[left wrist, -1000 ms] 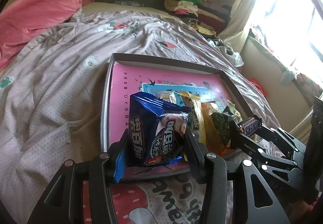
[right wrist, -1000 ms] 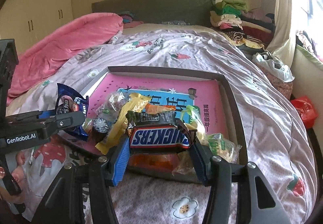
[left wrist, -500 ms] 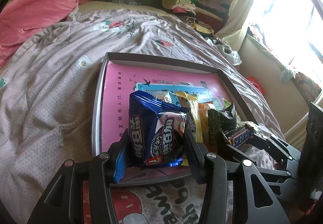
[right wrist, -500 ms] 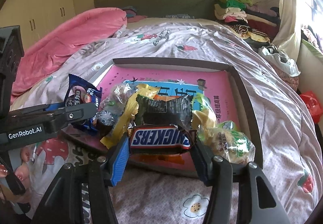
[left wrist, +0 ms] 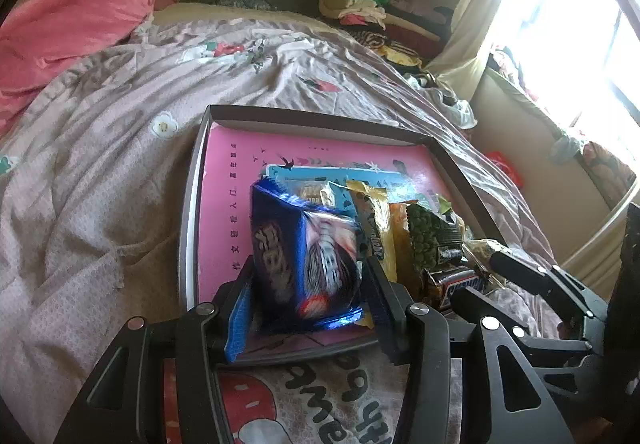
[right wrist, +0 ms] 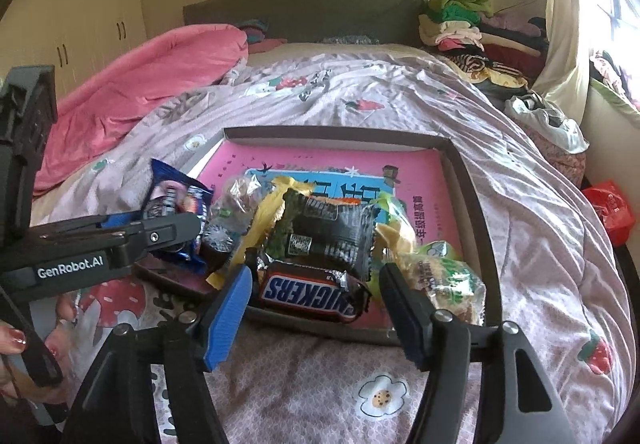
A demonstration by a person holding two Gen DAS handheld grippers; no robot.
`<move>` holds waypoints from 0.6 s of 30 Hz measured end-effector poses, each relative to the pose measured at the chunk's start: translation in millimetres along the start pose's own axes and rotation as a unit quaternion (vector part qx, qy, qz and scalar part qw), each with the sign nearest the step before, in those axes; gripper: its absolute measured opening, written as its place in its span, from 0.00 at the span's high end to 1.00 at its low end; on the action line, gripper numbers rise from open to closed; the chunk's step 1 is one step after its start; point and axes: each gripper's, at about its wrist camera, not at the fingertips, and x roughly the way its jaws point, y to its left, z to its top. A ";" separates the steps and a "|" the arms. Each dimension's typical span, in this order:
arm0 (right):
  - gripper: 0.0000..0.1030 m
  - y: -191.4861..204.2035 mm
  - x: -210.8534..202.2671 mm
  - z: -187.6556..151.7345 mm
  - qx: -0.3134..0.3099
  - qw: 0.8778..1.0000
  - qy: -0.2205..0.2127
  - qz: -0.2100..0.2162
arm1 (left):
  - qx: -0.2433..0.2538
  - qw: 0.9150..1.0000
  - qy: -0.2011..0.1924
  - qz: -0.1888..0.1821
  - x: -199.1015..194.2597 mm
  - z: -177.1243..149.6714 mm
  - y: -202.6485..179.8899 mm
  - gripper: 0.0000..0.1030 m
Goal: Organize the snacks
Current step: 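Open the left tool to drop the biscuit packet in the box while the right tool releases the Snickers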
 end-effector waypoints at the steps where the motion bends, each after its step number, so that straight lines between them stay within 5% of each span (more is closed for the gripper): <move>1: 0.34 -0.2 -1.8 0.7 0.001 1.000 -0.002 0.000 | 0.000 1.000 0.000 0.002 -0.7 -0.5 -0.2 0.47; 18: 0.26 -8.2 -16.4 4.8 0.014 1.000 -0.023 -0.013 | 0.012 1.000 -0.017 0.003 -16.3 0.6 -5.1 0.30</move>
